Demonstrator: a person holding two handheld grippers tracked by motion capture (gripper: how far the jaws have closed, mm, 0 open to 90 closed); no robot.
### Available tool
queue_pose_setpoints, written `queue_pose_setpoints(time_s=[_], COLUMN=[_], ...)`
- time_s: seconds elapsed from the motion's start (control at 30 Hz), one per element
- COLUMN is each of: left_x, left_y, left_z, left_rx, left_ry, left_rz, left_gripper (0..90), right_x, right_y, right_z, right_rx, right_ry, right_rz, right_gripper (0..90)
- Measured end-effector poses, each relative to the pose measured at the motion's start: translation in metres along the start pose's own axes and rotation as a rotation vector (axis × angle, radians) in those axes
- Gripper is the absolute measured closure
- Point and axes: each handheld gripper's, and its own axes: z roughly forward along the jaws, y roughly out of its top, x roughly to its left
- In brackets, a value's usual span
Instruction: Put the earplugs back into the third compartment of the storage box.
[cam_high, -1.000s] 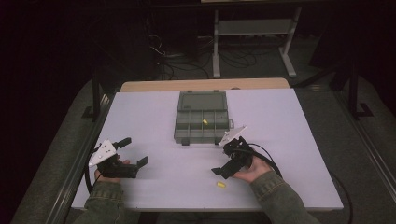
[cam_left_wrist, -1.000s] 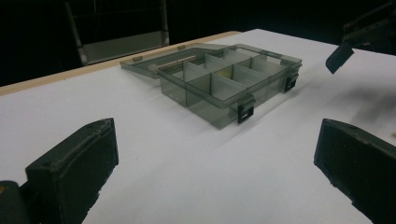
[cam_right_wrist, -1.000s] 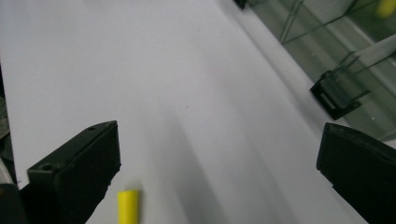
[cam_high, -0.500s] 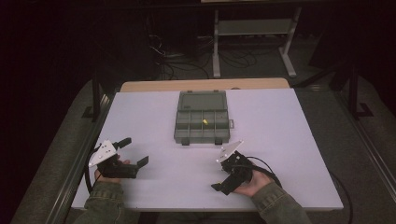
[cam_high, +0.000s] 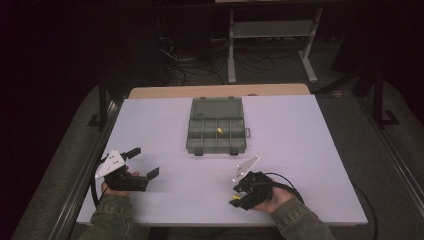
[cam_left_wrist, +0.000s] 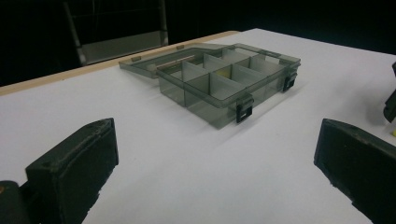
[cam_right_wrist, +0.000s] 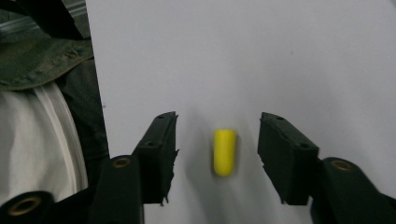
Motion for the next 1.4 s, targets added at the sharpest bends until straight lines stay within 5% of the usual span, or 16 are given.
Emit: queue_pose_setpoints(time_s=[0.3, 1.4], left_x=[0.000, 0.000], left_y=[0.000, 0.000], left_z=[0.000, 0.000], left_rx=[-0.001, 0.004], left_ry=[0.002, 0.002], left_rz=[0.003, 0.001], left_gripper=[0.0, 0.0], right_x=[0.007, -0.016], right_y=[0.000, 0.043], right_z=[0.002, -0.042], right_rx=[0.038, -0.028], right_ry=[-0.050, -0.070], right_rz=[-0.012, -0.031], right_gripper=[78.8, 80.0])
